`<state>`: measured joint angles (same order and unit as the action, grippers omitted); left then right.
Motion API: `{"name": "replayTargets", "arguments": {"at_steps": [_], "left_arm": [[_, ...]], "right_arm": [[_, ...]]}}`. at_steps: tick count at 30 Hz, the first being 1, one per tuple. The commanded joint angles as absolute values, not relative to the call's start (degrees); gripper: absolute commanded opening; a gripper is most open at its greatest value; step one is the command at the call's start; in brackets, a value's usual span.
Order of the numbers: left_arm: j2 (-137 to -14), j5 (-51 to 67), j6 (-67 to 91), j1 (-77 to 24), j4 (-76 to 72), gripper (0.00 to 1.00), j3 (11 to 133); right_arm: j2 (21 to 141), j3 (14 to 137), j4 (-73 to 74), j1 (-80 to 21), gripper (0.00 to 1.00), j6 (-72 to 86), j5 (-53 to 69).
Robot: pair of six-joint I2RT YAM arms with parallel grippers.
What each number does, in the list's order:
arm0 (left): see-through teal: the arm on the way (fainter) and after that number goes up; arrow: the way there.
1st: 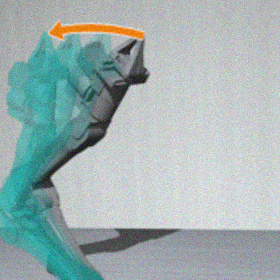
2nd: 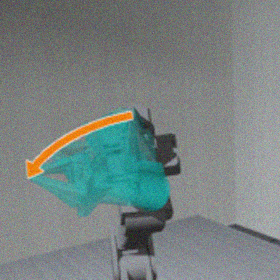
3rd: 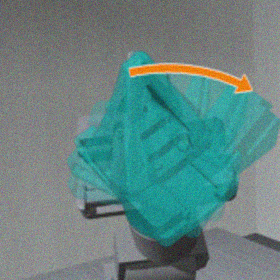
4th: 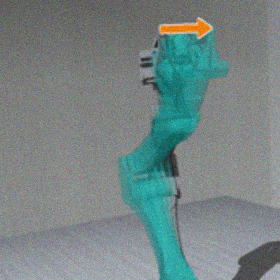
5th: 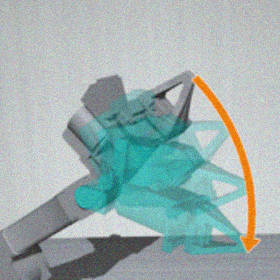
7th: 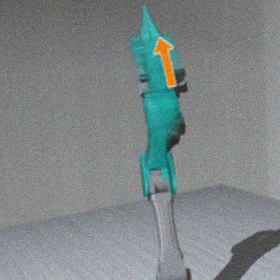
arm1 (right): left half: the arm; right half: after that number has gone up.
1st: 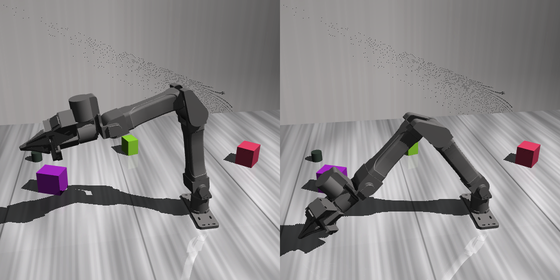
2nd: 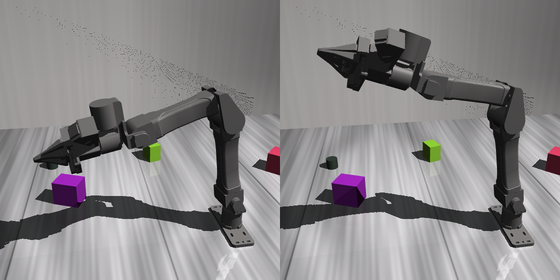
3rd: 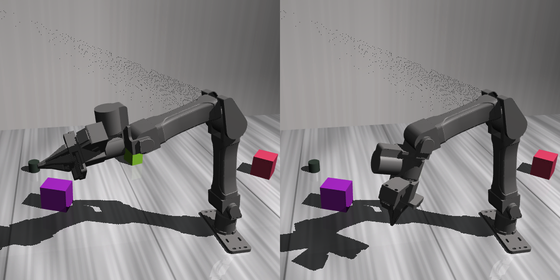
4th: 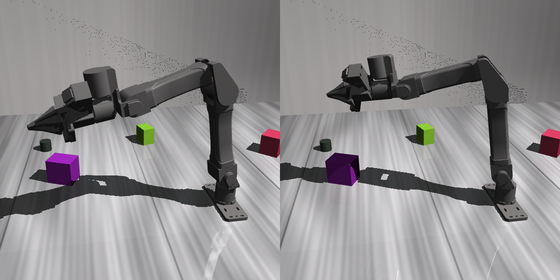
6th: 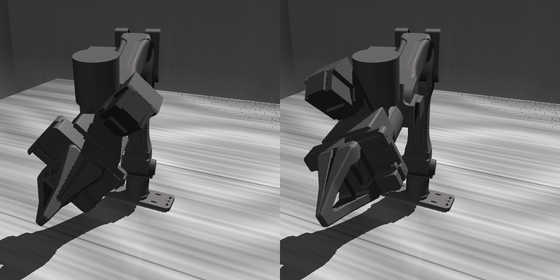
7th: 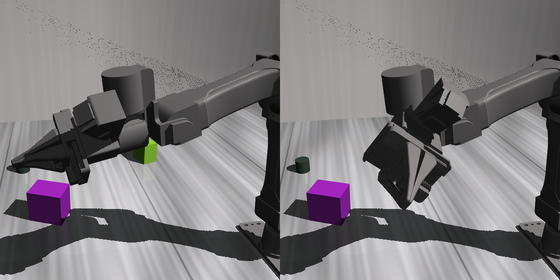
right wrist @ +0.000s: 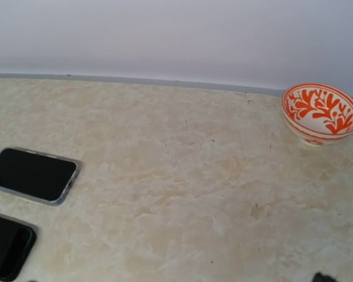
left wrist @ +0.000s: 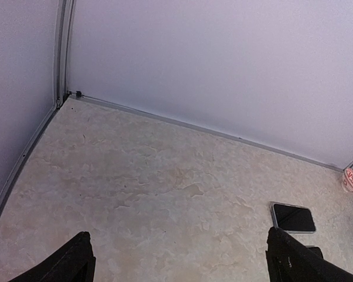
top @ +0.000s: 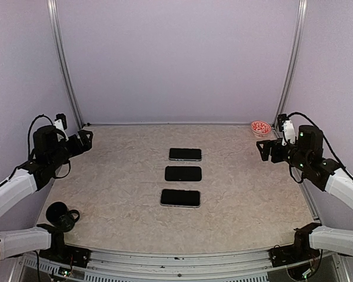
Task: Put the phone into the phone case
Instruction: Reset both arms
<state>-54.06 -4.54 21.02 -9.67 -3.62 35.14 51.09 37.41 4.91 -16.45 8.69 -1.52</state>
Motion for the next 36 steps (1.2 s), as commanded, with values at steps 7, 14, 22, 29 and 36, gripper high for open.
{"name": "replayTargets", "arguments": {"at_steps": [7,14,22,29,36], "left_arm": [[-54.0,-4.4,21.3,-8.6,-4.9,0.99,36.0],[-53.2,-2.7,19.9,-8.6,-3.0,0.99,35.5],[-49.4,-4.9,19.4,-8.5,2.0,0.99,39.6],[-48.2,-6.1,18.8,-8.5,4.5,0.99,37.7],[-43.9,-6.5,18.8,-8.5,5.7,0.99,34.4]], "right_arm": [[51.9,36.2,5.1,-16.6,0.99,9.9,-3.3],[50.9,36.6,6.9,-16.5,0.99,10.9,-3.9],[50.6,37.6,5.3,-16.5,0.99,12.0,-4.6],[53.7,39.5,7.1,-16.5,0.99,12.9,-6.2],[52.1,41.8,10.6,-16.6,0.99,11.9,-9.6]]}}
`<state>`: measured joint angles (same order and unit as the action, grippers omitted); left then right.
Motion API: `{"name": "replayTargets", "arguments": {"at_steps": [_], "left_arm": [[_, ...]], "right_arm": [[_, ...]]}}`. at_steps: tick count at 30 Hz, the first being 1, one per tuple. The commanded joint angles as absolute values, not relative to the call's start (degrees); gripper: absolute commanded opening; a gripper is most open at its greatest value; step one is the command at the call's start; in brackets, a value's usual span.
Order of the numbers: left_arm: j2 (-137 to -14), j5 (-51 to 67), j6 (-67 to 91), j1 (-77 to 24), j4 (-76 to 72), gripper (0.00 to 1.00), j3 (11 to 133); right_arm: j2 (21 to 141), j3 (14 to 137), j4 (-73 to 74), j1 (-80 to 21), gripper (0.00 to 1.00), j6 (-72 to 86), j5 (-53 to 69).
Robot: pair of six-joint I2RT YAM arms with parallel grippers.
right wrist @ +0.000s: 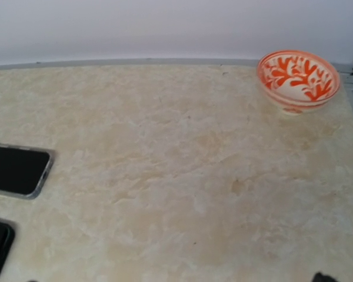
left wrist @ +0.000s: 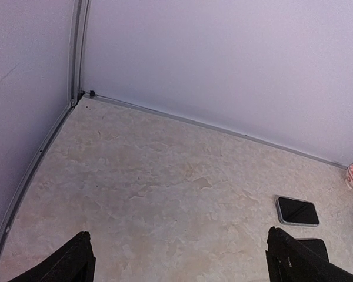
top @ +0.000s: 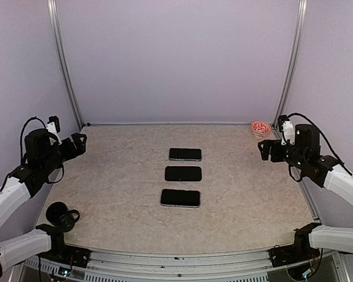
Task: Put the phone into the phone case
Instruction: Reset both arms
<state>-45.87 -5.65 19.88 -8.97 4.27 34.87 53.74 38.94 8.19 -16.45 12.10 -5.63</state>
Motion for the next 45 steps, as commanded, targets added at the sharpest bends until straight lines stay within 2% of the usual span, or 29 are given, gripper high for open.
{"name": "replayTargets", "arguments": {"at_steps": [1,8,41,45], "left_arm": [[-43.8,-6.9,18.1,-8.5,5.9,0.99,34.5],[-42.5,-5.7,18.0,-8.5,2.6,0.99,33.7],[-43.4,-8.3,16.8,-8.5,2.2,0.99,34.5],[-43.2,-7.4,17.2,-8.5,2.3,0.99,35.1]], "right_arm": [[51.2,41.0,9.4,-16.6,0.99,11.8,-10.3],[46.1,39.8,9.4,-16.5,0.99,10.8,-9.2],[36.3,38.5,9.4,-16.5,0.99,8.9,-9.1],[35.4,38.8,10.0,-16.5,0.99,9.7,-12.7]]}}
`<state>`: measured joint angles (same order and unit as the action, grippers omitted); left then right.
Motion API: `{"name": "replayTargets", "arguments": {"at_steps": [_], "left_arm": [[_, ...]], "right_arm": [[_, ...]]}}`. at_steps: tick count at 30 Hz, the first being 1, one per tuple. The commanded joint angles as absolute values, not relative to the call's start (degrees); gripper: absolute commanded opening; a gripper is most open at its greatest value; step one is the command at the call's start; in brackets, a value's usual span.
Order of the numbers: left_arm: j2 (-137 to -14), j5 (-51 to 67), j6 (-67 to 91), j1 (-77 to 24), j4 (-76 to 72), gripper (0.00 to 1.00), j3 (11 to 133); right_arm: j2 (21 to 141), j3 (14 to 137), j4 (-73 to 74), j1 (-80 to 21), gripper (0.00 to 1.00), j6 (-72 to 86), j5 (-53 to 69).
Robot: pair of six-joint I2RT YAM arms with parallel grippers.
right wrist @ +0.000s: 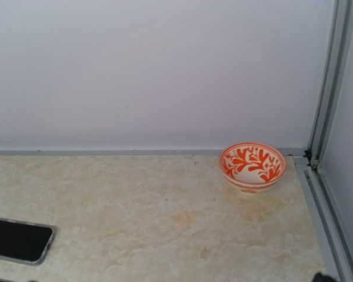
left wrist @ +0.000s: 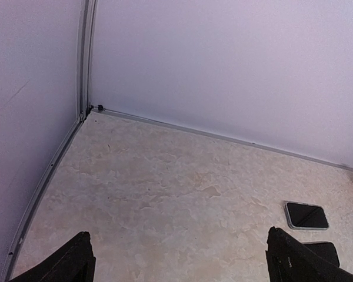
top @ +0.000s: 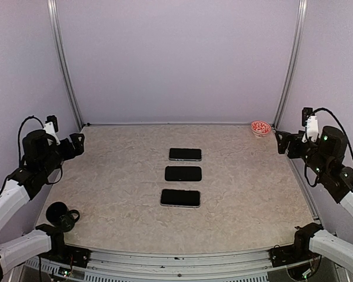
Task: Put the phone into the phone case
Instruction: Reset both arms
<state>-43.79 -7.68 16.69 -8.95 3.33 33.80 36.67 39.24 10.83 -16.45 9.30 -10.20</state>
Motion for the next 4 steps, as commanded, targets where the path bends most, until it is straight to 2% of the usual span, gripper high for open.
{"name": "replayTargets", "arguments": {"at_steps": [1,4], "left_arm": [[-43.4,-7.4,17.0,-8.5,2.3,0.99,35.5],[-43.8,-7.5,17.6,-8.5,2.3,0.99,35.6]], "right_arm": [[35.1,38.6,9.8,-16.5,0.99,9.9,-12.8],[34.7,38.6,9.5,-16.6,0.99,9.8,-11.3]]}}
